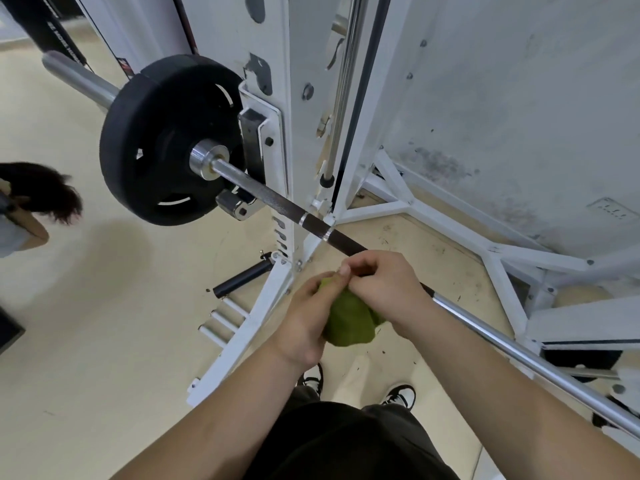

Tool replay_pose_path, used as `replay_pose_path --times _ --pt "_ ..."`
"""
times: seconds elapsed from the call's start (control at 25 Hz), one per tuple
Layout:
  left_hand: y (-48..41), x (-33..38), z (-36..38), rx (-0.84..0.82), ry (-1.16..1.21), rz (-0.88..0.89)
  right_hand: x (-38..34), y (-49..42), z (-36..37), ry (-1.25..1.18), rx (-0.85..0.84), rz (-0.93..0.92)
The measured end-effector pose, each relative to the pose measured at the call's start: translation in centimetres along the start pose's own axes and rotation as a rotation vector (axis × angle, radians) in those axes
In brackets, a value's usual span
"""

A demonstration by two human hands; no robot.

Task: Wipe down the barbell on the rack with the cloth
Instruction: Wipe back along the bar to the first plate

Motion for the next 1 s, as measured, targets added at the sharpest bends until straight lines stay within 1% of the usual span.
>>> replay_pose_path --times 0.08,0.12,0.24,0.28,0.36,0.4,0.44,0.52,0.6,0.68,0.72,0.76,0.84,0.88,0.92,0.96,1.0 --pt "-0.7 -0.4 -1.0 0.052 0.036 -0.039 0.0 -0.1 -0.9 -0.185 -0.050 0.052" --pt "-1.1 -0.2 -1.8 0.111 0.037 -0.031 0.0 -0.2 -1.9 -0.230 -0.015 0.055" --pt "-1.9 1.7 -3.4 0.358 0.068 0.102 0.3 -0.4 -5.4 -0.200 0.222 0.010" --pt "-1.9 2.5 -3.0 0.393 0.110 0.147 0.7 -0.5 -6.1 -0.180 0.273 -0.001" --pt "-2.3 3.5 -0.6 0.336 0.182 0.200 1.7 -0.6 -6.7 -0.148 0.303 -0.010" --pt "-2.6 3.6 0.9 0.292 0.199 0.192 2.2 -0.6 -6.9 -0.142 0.300 -0.013" --pt "-2.9 3.2 1.9 0.283 0.195 0.179 2.7 -0.6 -7.0 -0.135 0.299 -0.019" --pt "-3.2 0.8 3.3 0.291 0.144 0.134 3.2 -0.6 -7.4 -0.104 0.305 -0.045" --pt "-2.5 -2.2 5.2 0.211 0.055 0.059 3.5 -0.7 -7.8 -0.072 0.313 -0.072" --pt "-1.3 -3.4 6.7 0.131 -0.019 0.040 4.0 -0.8 -8.4 -0.028 0.312 -0.088" --pt "-1.0 -2.7 6.5 0.138 -0.005 0.055 4.3 -0.8 -8.7 -0.011 0.300 -0.093" --pt "-1.4 -1.6 5.5 0.191 0.026 0.091 4.7 -0.8 -9.1 0.001 0.287 -0.096" --pt "-2.6 1.1 2.8 0.353 0.111 0.140 5.3 -0.8 -9.8 0.019 0.264 -0.101" --pt "-3.2 1.9 2.0 0.397 0.151 0.170 5.5 -0.9 -10.1 0.027 0.255 -0.110" --pt "-3.4 2.2 2.1 0.418 0.168 0.200 5.6 -1.0 -10.3 0.039 0.252 -0.123" --pt "-3.1 1.5 2.9 0.427 0.148 0.194 5.5 -1.1 -10.5 0.054 0.253 -0.140" --pt "-2.3 0.0 4.3 0.401 0.116 0.166 5.3 -1.2 -10.6 0.075 0.247 -0.161"
Point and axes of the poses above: each hand's wrist, its own y-axis away from the middle knuckle, its own z-axis out of the palm, x = y × z, the point moved 6 cm from there along -y, towards the middle knuckle, and after that the axes turned 4 degrees about z, right-handed, at the moved point
